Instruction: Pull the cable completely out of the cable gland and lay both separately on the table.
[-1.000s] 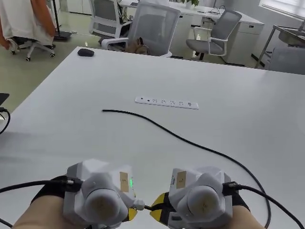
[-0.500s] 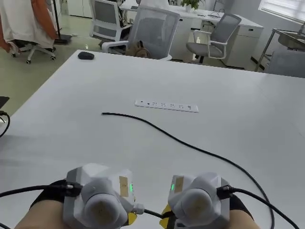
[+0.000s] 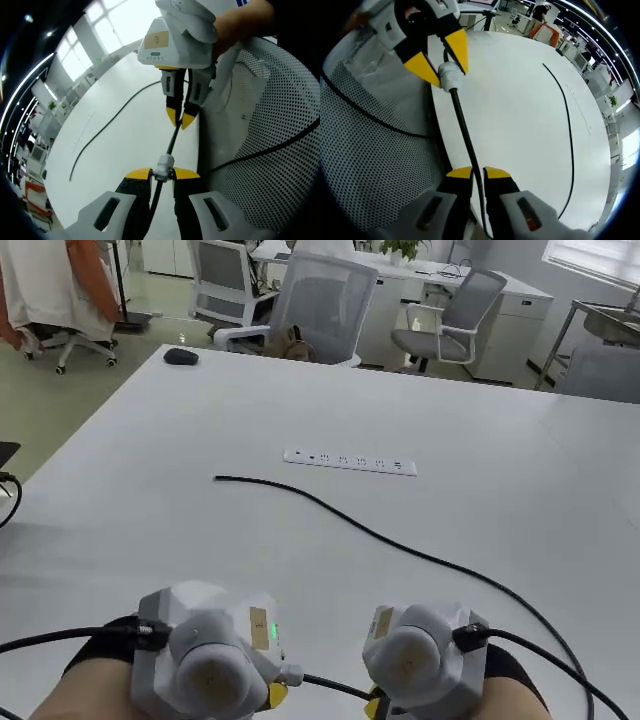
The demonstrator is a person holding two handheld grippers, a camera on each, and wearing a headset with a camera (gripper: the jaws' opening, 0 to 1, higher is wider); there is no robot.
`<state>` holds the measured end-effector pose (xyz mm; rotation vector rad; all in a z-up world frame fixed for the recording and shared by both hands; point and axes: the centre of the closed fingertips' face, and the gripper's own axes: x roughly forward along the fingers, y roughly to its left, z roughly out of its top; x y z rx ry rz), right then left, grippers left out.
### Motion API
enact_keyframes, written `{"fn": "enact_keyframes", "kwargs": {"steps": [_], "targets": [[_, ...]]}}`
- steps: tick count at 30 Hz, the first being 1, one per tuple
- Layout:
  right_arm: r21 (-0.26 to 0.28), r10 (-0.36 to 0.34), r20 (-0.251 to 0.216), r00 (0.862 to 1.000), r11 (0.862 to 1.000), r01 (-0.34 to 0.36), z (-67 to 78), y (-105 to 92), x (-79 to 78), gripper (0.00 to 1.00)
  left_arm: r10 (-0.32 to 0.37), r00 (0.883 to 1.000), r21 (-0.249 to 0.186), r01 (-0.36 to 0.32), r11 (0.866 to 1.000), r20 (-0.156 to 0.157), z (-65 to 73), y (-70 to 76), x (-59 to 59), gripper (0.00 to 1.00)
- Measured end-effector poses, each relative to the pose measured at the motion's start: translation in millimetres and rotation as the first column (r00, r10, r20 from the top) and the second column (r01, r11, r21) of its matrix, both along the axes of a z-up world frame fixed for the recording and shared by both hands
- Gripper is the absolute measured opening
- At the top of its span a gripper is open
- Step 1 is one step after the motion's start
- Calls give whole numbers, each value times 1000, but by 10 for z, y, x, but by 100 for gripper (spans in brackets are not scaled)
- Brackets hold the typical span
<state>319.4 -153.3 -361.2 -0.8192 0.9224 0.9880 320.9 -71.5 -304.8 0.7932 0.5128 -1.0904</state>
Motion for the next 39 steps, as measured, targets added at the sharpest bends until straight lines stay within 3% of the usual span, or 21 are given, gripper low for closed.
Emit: {"fn": "enact_keyframes", "kwargs": {"steps": [3,5,7,9,13,17,22,28,32,35,39], "targets": [[2,-9,5,1000,1000,9,17,-15,17,17,3,1000,6,-3,1000,-2,-6,12,-3,18],[49,8,-6,1000,999,-8,55,73,-20,16,3,1000,6,-3,1000,-2,-11,11,4,18],[133,33,-8,999,991,-31,129,240,-52,21,2,1000,4,-2,1000,-3,-14,8,4,18],[192,68,35,997,979,-74,238,380,-37,25,-1,1000,8,1,1000,-3,-24,7,3,18],[251,113,78,991,959,-130,361,524,-47,23,3,1000,5,-3,1000,2,-35,11,38,18],[351,133,103,986,923,-161,530,689,-90,19,2,1000,8,-2,1000,2,-52,13,48,18],[370,167,114,979,908,-198,575,769,-150,13,-2,1000,4,2,1000,2,-24,1,19,18],[349,173,138,975,913,-212,569,745,-119,4,-11,1000,3,11,1000,5,-20,-1,4,18],[348,168,141,976,914,-208,560,751,-109,3,-7,1000,-2,7,1000,6,9,-3,-5,18],[304,161,141,977,932,-198,493,689,-75,3,0,1000,-3,0,1000,9,-13,7,44,18],[284,148,133,980,942,-181,453,644,-49,3,11,1000,-2,-11,1000,12,-21,24,76,18]]}}
